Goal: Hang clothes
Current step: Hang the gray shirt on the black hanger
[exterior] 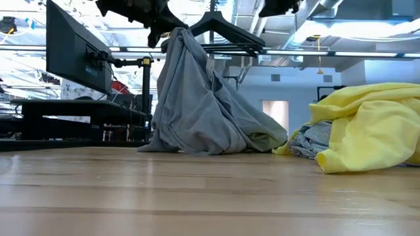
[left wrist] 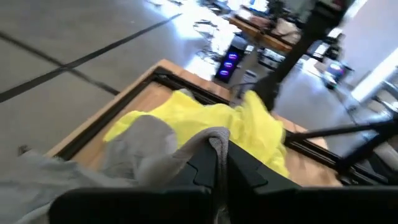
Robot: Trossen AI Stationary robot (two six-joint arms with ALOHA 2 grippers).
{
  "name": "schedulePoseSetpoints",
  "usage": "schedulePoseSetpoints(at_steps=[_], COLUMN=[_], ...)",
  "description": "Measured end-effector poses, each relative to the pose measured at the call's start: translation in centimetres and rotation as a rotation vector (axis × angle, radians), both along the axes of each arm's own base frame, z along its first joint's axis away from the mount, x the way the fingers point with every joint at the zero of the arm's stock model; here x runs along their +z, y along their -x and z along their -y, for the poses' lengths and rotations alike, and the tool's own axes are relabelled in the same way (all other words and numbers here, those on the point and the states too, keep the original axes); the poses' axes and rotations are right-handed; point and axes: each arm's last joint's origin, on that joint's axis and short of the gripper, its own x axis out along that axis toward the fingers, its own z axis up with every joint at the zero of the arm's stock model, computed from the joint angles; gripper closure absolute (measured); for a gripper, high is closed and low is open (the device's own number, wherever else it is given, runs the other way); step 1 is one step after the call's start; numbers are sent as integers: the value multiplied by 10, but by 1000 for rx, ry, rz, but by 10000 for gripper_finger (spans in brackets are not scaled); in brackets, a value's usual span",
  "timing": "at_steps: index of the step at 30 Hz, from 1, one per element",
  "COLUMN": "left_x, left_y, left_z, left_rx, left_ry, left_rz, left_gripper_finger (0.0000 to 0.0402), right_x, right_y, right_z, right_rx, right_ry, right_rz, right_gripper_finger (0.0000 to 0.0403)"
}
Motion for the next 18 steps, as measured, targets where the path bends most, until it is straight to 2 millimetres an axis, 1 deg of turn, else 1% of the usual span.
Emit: schedulePoseSetpoints(at_steps=[3, 5, 7, 10, 12, 14, 18], left_x=[0, 0, 0, 0, 0, 0, -2], left_y=[4, 5, 7, 9, 10, 12, 13], left_z=[-6, -8, -10, -13, -15, -17, -18], left_rx=[70, 98, 109, 127, 133, 139, 129], left_ry=[55, 76, 87, 109, 100, 91, 66], left_rz=[16, 20, 24, 30, 26, 20, -2], left_gripper_finger=[401, 401, 401, 401, 401, 401, 401], right_x=[4, 5, 6, 11, 9, 2, -11], right_y=[-2, -3, -5, -10, -16, -22, -36], right_z=[26, 40, 49, 59, 66, 75, 89], right_rx=[-31, -51, -63, -76, -80, -84, -124], right_ry=[42, 69, 115, 203, 236, 246, 282], right_rz=[-41, -78, -125, -144, -146, -144, -166], right_gripper_finger=[311, 285, 256, 216, 194, 177, 164])
